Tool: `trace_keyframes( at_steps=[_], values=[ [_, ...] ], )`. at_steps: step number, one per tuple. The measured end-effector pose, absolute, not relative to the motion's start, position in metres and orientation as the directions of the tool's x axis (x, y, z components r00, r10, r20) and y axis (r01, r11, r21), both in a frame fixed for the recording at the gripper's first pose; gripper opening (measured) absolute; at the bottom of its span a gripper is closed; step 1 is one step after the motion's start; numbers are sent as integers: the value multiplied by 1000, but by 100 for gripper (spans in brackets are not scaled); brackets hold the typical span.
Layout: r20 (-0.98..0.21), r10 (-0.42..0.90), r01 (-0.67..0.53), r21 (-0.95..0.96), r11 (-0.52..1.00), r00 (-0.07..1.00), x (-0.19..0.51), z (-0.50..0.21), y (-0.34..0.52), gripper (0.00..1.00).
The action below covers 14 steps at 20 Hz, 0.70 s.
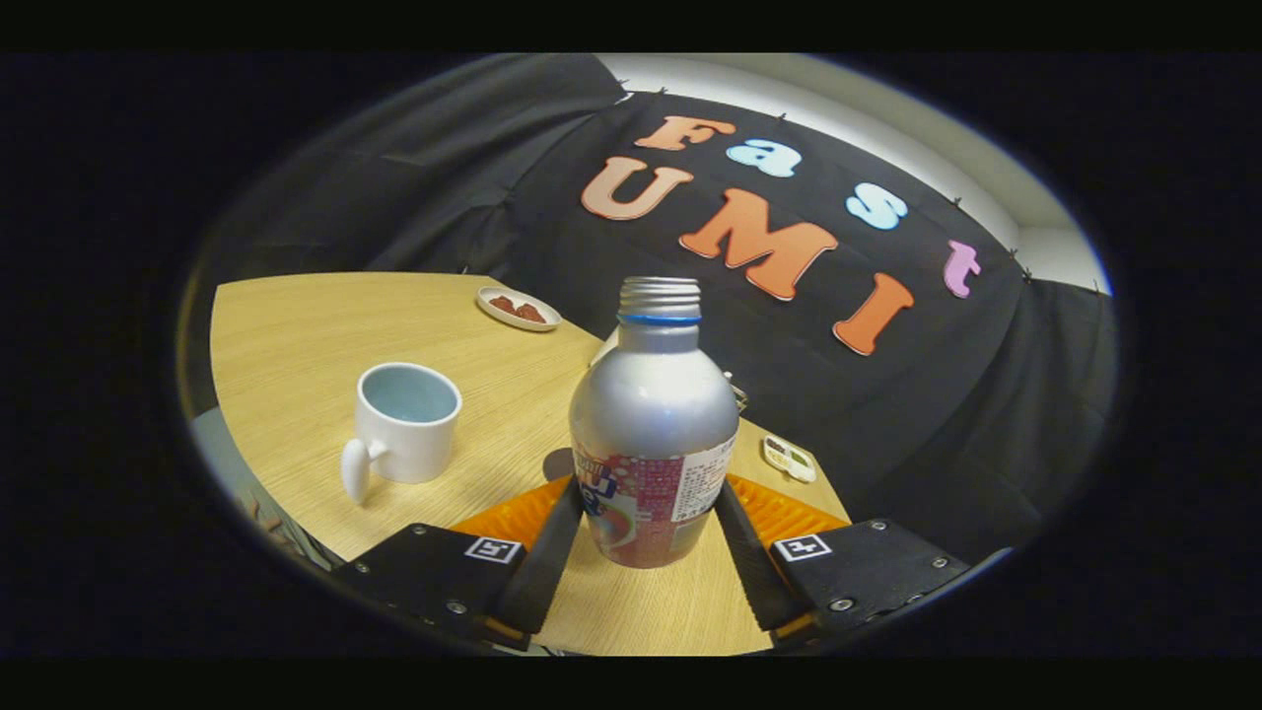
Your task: Take the bottle from table, then pour the juice into the cup, finally place the bottle on the coaster
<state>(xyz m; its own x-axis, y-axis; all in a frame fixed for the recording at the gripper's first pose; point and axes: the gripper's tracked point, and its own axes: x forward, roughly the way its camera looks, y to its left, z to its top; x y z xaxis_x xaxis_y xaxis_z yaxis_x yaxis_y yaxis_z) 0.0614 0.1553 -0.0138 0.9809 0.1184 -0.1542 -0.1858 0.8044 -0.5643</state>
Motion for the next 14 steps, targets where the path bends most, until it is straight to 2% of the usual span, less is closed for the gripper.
trace_keyframes(
  at_steps=[14],
  values=[
    [-199, 121, -233, -803, 548, 972, 72, -20, 197, 77]
  ],
)
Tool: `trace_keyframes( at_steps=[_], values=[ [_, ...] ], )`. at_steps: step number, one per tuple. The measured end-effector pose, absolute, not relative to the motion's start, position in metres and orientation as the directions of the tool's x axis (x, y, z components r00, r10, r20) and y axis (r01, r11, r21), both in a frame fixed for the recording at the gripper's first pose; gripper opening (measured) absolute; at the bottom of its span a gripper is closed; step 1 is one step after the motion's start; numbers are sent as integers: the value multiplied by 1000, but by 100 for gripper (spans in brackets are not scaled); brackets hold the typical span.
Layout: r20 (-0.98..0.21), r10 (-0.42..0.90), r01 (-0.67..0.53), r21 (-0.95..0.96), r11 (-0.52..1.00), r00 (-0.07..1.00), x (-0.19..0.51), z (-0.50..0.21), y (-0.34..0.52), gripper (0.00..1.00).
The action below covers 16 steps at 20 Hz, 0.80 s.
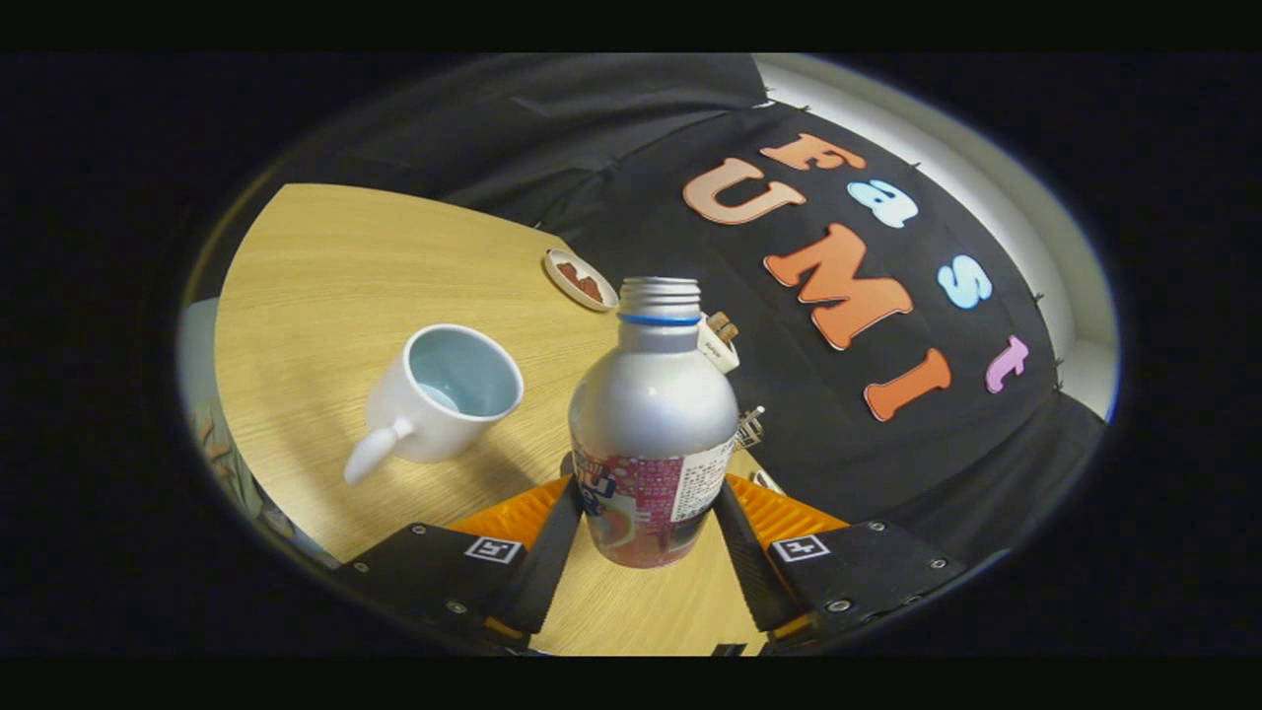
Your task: Take the bottle from table, then pour the juice into the cup, finally place the bottle on the coaster
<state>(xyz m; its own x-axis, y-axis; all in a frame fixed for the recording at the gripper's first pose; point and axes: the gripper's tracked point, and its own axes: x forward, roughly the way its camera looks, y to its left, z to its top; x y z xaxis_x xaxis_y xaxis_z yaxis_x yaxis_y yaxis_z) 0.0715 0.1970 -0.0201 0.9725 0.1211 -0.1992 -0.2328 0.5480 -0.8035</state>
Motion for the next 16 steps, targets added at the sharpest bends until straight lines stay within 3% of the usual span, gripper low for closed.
trace_keyframes(
  at_steps=[16],
  values=[
    [-193, 69, -203, -958, 201, 979, 80, -21, 196, 77]
  ],
)
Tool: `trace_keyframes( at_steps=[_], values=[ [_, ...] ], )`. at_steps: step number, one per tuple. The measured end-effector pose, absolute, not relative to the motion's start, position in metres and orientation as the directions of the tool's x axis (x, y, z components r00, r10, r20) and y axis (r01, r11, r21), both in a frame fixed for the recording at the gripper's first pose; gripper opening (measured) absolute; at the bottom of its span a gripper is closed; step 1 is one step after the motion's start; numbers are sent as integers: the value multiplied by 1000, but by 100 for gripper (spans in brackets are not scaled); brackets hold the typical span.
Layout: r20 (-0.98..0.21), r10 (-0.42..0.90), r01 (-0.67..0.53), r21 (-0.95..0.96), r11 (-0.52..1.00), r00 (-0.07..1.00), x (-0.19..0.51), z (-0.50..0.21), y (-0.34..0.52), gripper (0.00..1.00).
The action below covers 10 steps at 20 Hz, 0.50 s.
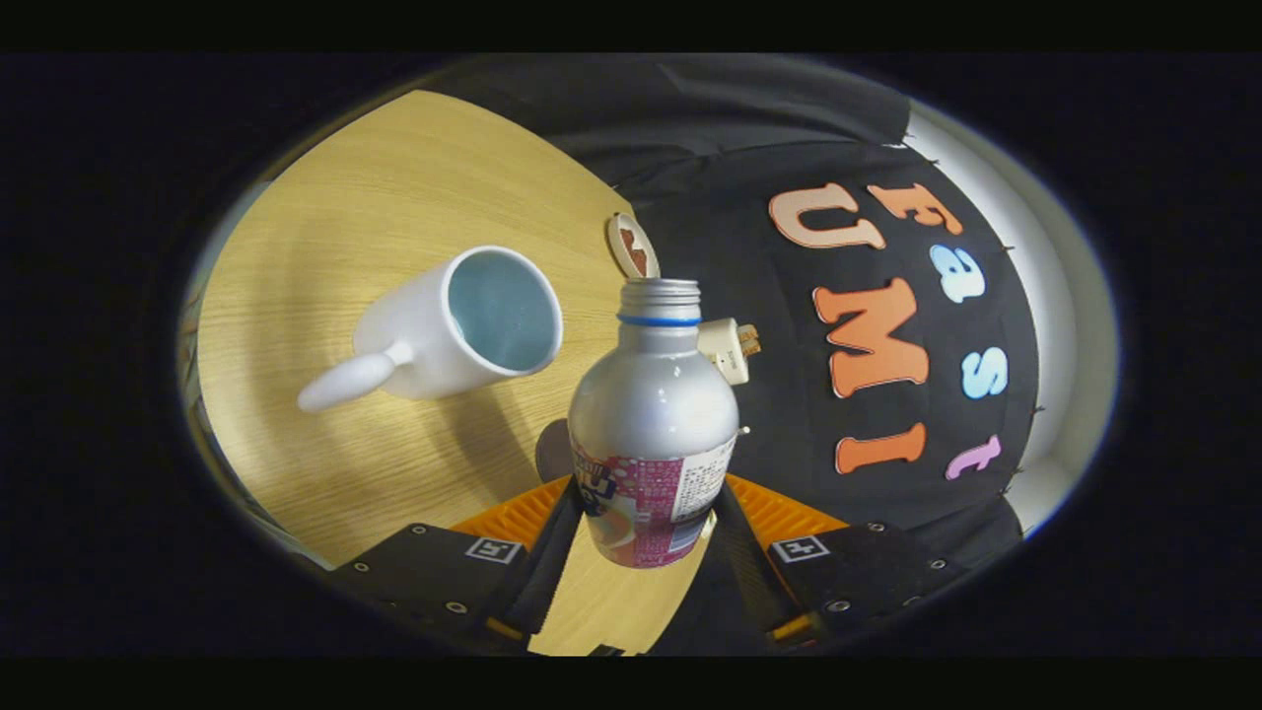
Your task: Take the bottle from table, then pour the juice into the cup, finally place the bottle on the coaster
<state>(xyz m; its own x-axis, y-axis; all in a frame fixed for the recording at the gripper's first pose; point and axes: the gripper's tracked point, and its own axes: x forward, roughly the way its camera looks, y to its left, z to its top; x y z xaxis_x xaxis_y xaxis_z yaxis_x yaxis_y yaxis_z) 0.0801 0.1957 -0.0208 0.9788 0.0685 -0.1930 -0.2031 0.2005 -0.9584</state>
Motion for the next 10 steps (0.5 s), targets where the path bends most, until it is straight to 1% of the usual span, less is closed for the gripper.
trace_keyframes(
  at_steps=[4, 10],
  values=[
    [-213, 66, -222, -960, 171, 975, 80, -26, 195, 77],
    [-215, 56, -219, -972, 90, 975, 78, -23, 196, 77]
  ],
)
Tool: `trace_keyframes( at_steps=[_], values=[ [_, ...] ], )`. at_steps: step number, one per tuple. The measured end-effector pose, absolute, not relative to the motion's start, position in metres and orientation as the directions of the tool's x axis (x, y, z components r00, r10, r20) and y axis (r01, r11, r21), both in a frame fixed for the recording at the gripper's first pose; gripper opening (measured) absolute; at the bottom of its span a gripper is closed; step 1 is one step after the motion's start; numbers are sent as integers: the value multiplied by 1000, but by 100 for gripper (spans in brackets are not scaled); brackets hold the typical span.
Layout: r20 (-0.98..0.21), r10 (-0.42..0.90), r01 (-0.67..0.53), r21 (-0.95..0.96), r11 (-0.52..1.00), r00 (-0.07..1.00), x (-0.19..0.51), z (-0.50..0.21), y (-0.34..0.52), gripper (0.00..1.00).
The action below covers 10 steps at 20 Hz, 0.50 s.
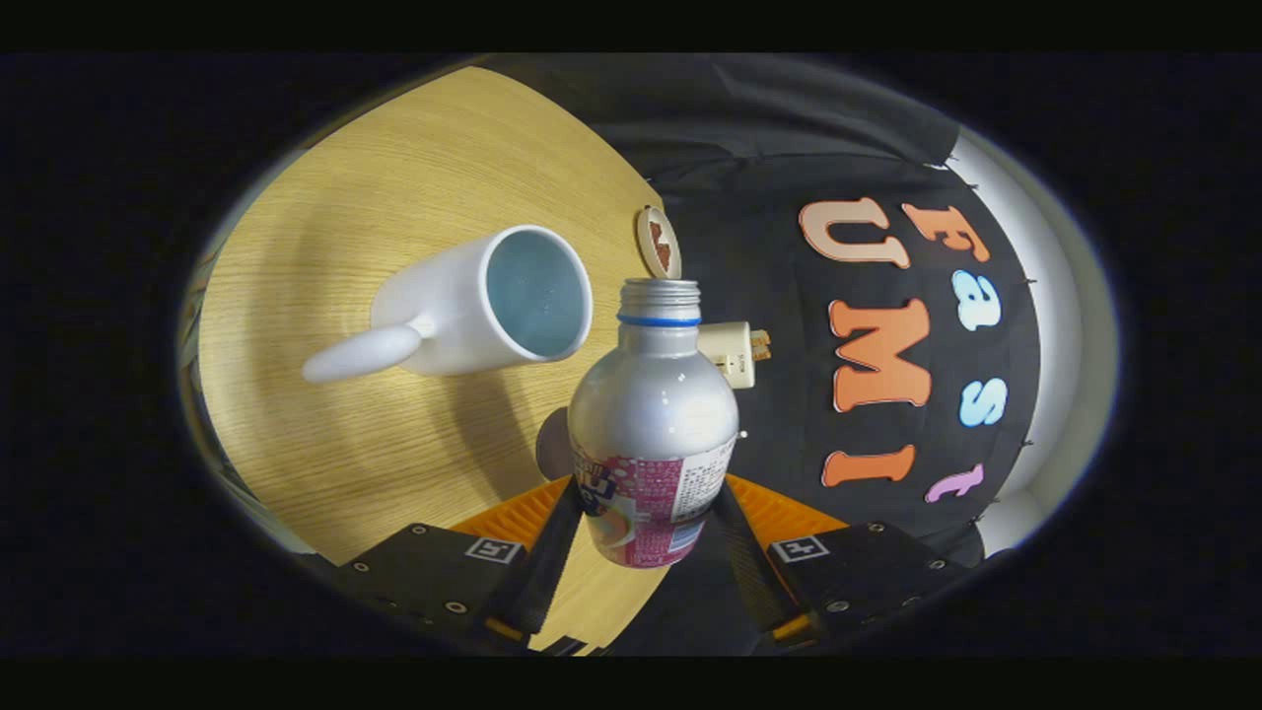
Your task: Take the bottle from table, then pour the juice into the cup, finally place the bottle on the coaster
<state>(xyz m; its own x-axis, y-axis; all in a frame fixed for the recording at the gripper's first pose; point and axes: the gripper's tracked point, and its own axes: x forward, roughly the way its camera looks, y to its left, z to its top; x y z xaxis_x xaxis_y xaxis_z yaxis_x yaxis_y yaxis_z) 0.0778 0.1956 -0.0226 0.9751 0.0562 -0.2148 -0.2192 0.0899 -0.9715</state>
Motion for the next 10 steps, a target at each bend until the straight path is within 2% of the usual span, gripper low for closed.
trace_keyframes(
  at_steps=[10],
  values=[
    [-204, 36, -201, -977, -65, 978, 83, -18, 197, 77]
  ],
)
